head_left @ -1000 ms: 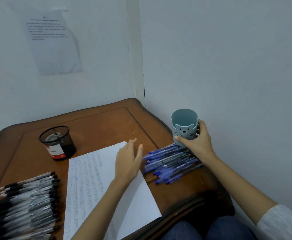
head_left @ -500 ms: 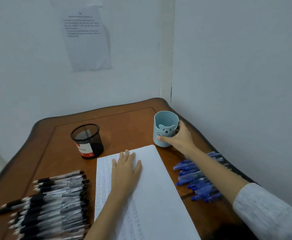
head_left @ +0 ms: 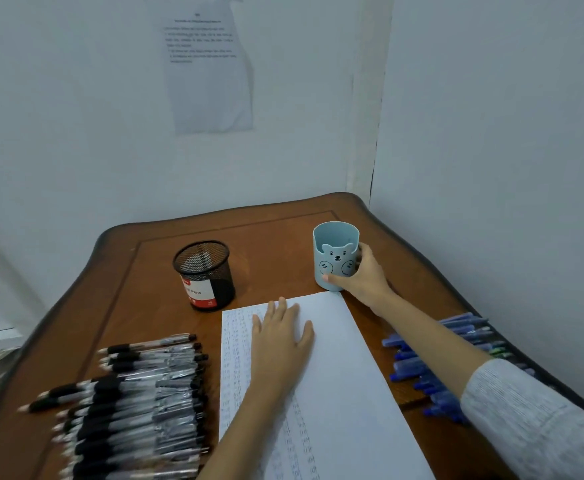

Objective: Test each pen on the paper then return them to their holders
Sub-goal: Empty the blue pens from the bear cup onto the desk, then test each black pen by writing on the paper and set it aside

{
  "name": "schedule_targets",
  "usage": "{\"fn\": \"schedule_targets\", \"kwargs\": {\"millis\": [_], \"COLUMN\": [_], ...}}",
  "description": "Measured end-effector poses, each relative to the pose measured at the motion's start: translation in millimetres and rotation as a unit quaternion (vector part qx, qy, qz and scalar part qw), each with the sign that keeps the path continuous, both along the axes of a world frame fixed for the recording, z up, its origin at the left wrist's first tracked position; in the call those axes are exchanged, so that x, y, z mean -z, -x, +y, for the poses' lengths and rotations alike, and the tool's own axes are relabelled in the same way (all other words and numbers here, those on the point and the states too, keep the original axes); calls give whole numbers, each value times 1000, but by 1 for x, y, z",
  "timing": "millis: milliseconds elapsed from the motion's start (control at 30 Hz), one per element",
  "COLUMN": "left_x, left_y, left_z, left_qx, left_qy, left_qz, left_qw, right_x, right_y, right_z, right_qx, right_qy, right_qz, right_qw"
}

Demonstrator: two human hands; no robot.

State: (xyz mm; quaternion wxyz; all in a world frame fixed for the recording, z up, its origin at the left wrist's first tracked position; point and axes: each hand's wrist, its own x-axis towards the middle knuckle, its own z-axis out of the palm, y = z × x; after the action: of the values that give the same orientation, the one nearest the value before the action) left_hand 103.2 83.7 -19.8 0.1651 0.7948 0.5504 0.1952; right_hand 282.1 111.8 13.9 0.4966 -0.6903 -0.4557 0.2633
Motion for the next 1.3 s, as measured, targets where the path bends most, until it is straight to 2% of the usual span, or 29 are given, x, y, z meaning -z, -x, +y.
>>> {"fn": "schedule_targets", "kwargs": {"millis": [67,200,300,467,700,833,1133,1300], "left_x": [-2,-15,-30,-39,-27,-12,0,3], "left_y": [1,13,31,87,186,212,209,208], "left_z": [-1,-9,-24,-49,-77,-84,-84,-83], "left_qx": [-8,-63,-51,-62,-156,-153,-116,-121], "left_qy": [5,-24,-98,-159,-183,-172,-174,-166], "left_qz": [-35,-182,-198,-167,-164,-94,-29,-10], "left_qw": [999,981,974,971,957,969,977,979], "right_x": [-1,-7,-7,-16,-13,-4,-6,-13], "right_y": [5,25,43,89,164,196,213,208], "right_z": [-5,-25,-42,-73,-101,-102,-92,-89], "right_qx": [5,79,89,-22,-178,-179,-157,-189], "right_qy": [10,12,-13,-9,-6,2,37,40], "right_qz": [-6,-6,-6,-5,-23,-24,-50,-89], "right_qw": [1000,997,996,1000,984,984,986,977]}}
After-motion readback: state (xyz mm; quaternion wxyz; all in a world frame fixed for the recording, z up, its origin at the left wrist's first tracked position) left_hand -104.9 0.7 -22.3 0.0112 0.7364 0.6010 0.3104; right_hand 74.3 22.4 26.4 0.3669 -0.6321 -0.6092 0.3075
